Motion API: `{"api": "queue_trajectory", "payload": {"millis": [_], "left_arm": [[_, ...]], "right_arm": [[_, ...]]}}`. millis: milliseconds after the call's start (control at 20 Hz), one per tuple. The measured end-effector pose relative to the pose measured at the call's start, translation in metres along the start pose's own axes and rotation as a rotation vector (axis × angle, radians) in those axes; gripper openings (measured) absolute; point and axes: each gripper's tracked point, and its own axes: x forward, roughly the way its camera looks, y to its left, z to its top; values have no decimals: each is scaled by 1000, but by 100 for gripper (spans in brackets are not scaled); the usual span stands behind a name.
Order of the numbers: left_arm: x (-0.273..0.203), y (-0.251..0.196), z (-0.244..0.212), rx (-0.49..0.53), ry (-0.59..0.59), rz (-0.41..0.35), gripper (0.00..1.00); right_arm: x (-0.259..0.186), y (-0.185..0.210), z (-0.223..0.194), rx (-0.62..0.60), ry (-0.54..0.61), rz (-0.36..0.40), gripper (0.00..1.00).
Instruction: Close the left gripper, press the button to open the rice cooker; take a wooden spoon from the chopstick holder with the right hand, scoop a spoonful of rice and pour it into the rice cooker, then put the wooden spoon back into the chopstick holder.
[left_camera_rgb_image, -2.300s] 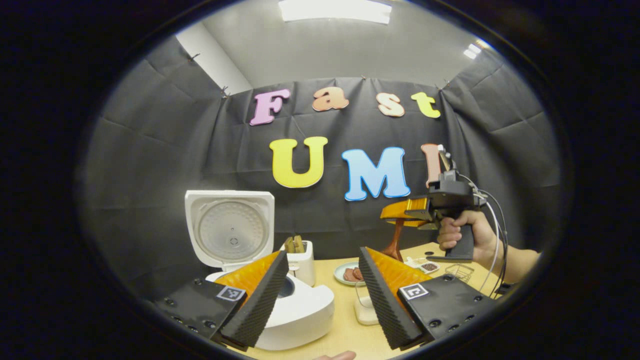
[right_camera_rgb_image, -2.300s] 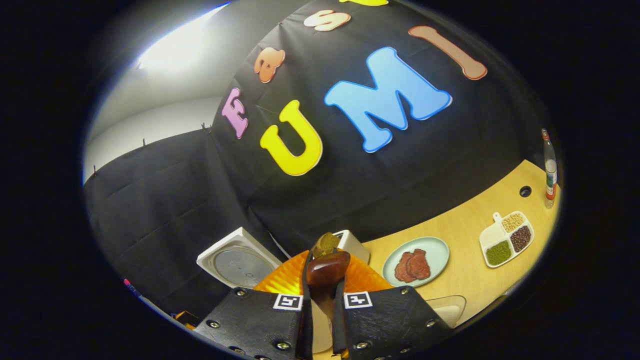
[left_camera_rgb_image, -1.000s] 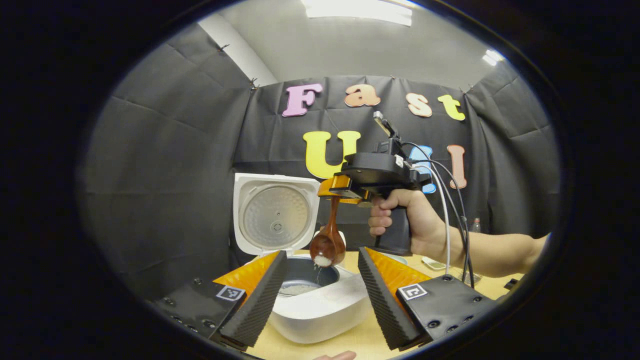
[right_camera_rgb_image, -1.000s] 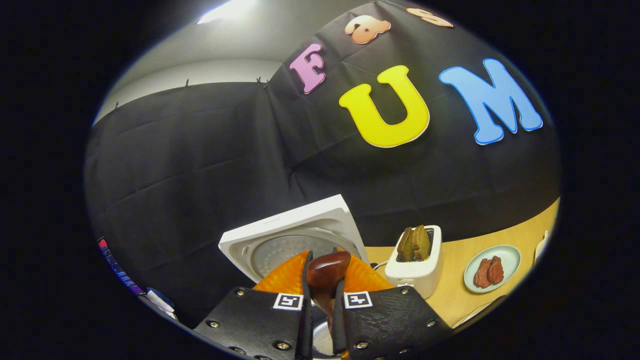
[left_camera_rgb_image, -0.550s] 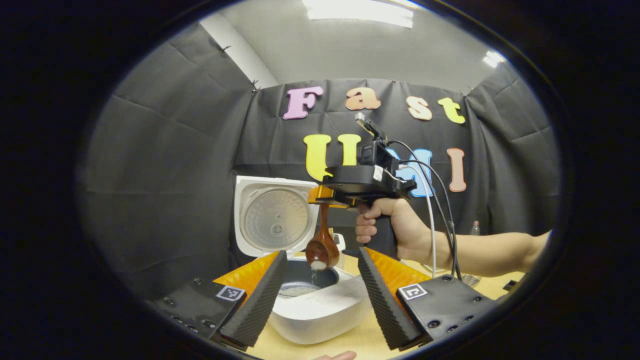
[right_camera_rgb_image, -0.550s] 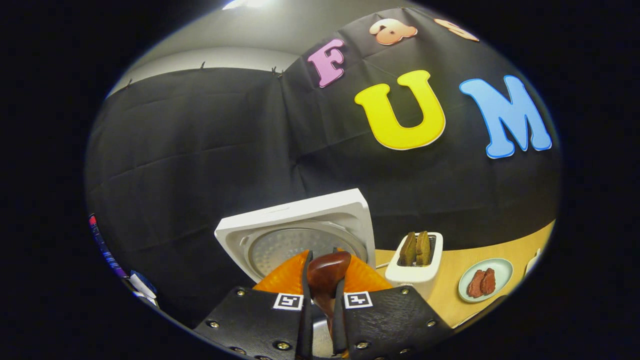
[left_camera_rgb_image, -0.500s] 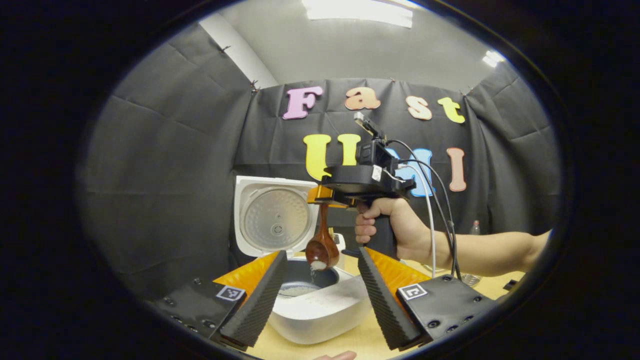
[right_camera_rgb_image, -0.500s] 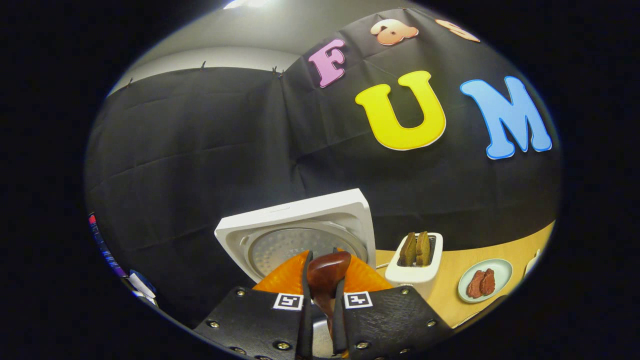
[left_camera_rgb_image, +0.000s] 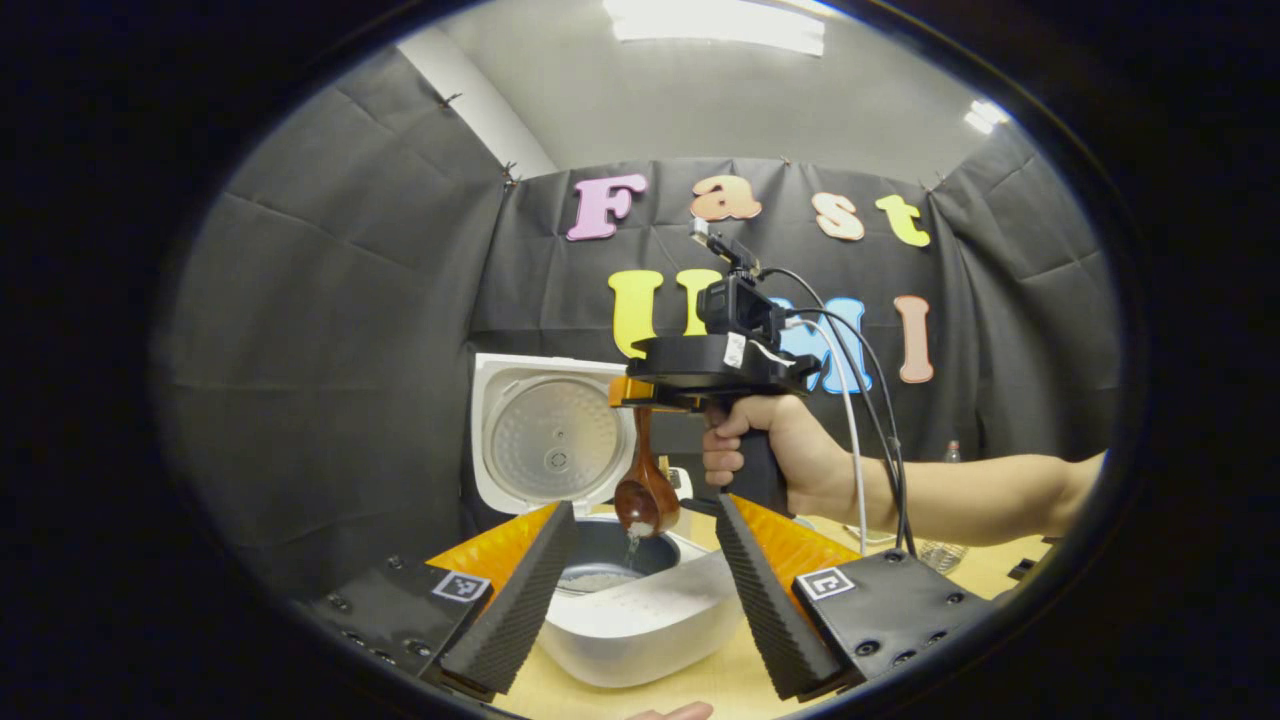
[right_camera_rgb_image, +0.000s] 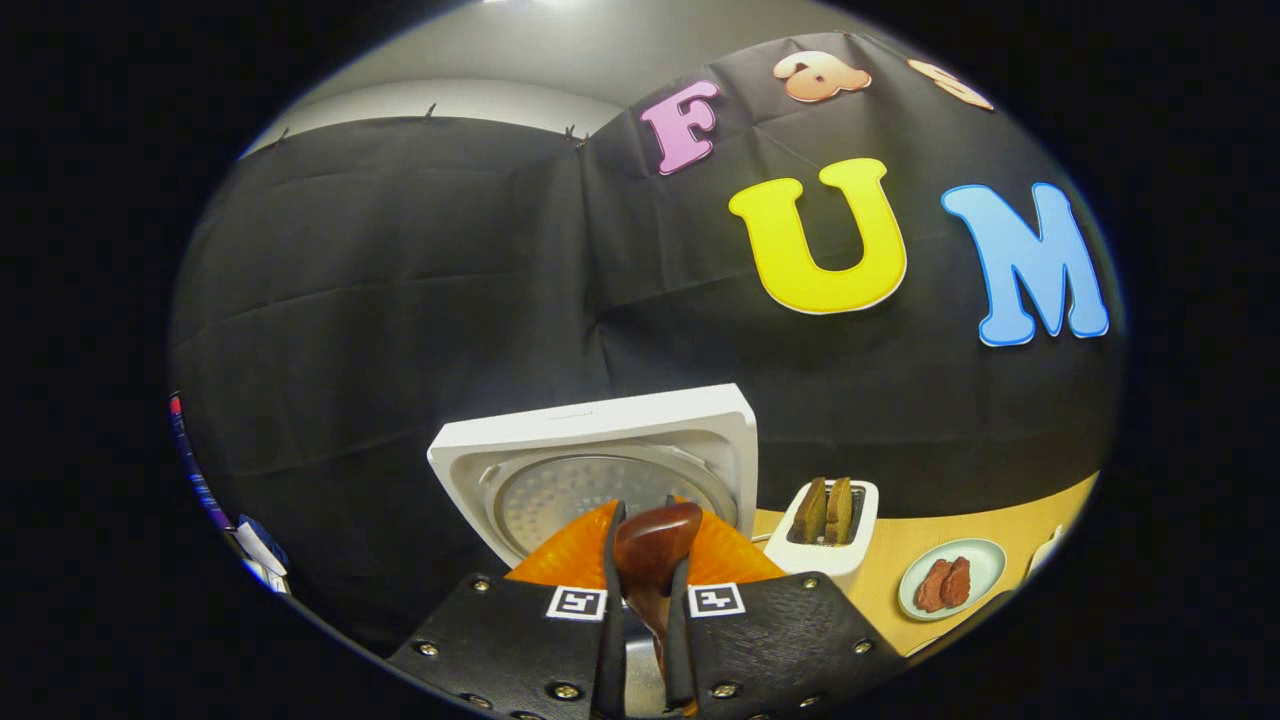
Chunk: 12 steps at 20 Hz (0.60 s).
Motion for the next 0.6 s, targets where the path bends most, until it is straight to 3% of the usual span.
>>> {"api": "queue_trajectory", "payload": {"millis": [50, 100, 600], "left_arm": [[0, 0, 0, 0, 1, 0, 96], [0, 0, -2, 1, 1, 1, 96], [2, -5, 0, 8, -1, -2, 97]], "right_arm": [[0, 0, 0, -7, 2, -1, 20], [-1, 0, 1, -10, 0, -3, 16], [0, 14, 4, -141, 14, -9, 16]]}}
